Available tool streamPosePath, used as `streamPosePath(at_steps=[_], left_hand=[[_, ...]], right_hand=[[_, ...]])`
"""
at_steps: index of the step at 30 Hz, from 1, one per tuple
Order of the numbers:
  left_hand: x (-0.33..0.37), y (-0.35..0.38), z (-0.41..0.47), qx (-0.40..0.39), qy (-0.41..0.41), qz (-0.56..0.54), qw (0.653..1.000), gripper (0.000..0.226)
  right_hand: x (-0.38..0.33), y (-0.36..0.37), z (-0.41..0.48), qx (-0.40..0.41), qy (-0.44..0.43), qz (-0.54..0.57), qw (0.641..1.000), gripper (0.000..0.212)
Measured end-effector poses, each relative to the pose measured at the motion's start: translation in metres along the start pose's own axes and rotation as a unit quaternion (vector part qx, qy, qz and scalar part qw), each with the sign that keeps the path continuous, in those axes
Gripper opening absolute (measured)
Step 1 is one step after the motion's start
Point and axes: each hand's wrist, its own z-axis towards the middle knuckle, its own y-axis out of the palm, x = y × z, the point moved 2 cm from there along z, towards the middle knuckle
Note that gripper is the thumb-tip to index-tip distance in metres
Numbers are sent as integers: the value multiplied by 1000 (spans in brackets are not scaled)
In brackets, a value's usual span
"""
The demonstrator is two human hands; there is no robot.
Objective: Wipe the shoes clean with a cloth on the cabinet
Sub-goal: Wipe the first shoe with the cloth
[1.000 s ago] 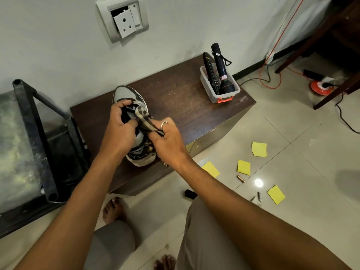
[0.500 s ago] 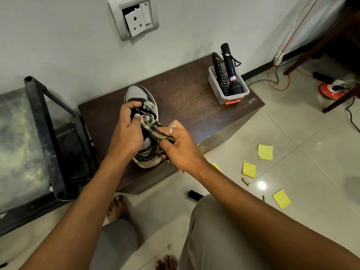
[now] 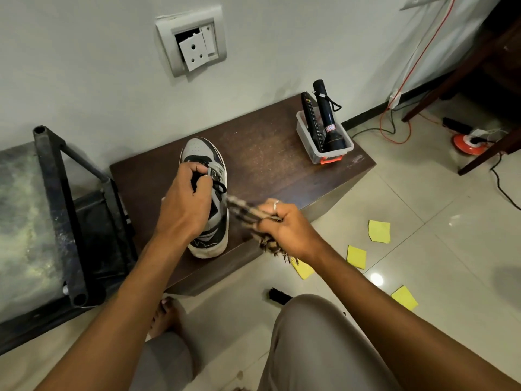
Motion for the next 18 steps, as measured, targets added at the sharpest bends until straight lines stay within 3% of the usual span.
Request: streamPosePath(at_steps=[4, 8, 12, 18], left_hand=[[6, 2, 5, 39, 3, 19, 999, 46], [0, -1, 13, 75, 11, 9, 997, 25], [-6, -4, 17, 40, 0, -15, 999, 8], [-13, -3, 18, 12, 0, -30, 999, 31]], right_hand=[[-4, -7, 20, 113, 35, 72, 990, 23], [-15, 7, 55, 99, 13, 13, 995, 20], [-21, 30, 94, 47, -21, -50, 997, 19], [-14, 42, 79, 4, -50, -91, 995, 19]])
